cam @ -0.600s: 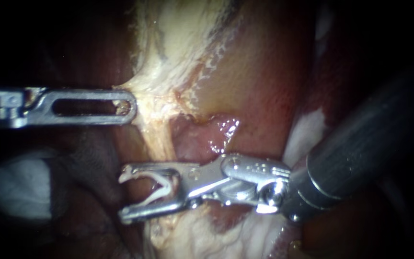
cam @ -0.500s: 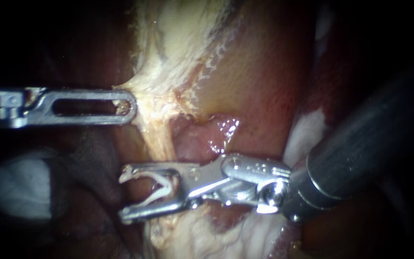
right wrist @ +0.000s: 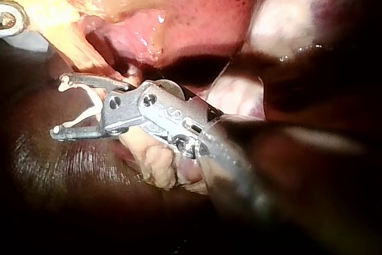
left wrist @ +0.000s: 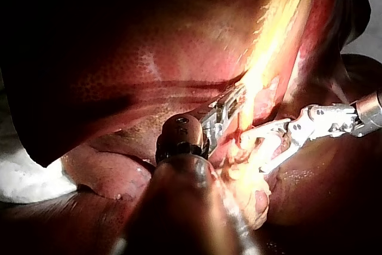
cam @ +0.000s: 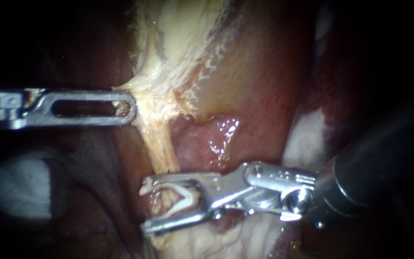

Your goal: Clipping first clip left tube

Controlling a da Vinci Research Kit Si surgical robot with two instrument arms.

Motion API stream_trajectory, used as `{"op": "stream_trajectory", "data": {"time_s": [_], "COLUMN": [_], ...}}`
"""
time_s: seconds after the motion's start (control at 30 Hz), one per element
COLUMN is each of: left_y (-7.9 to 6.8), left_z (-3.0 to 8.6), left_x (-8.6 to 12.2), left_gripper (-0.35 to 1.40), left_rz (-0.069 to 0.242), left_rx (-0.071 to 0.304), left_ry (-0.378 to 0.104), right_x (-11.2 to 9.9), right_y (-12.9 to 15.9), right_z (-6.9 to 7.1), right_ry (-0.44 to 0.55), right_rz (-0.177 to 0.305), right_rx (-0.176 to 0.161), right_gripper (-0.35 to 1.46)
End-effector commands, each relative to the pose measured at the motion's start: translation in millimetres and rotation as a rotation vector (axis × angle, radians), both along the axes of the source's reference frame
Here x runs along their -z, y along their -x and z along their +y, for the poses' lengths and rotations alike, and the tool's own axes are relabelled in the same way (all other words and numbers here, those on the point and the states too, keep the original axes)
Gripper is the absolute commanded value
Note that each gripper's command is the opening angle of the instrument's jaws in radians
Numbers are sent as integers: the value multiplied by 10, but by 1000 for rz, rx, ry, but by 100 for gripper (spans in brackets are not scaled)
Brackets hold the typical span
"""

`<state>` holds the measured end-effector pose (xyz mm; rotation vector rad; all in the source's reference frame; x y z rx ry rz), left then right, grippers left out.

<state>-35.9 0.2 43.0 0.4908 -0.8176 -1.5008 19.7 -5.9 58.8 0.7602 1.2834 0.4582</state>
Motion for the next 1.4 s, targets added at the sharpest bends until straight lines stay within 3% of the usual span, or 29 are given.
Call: {"op": "stream_trajectory", "data": {"time_s": [0.03,0.43,0.8,1.4], "left_y": [0,-1,0,2], "left_z": [0,-1,-2,-4], "left_x": [0,2,3,6], "left_gripper": [-35,-35,-35,-35], "left_rz": [1,1,-2,-3], "left_rx": [1,2,-1,-1], "left_ry": [0,0,-2,-3], "right_x": [2,25,11,-18], "right_y": [2,31,32,15], "right_z": [1,5,11,8], "right_ry": [14,101,122,130], "right_rz": [-3,-68,-90,-103], "right_rx": [-6,-17,-21,-18], "right_gripper": [57,58,58,58]}}
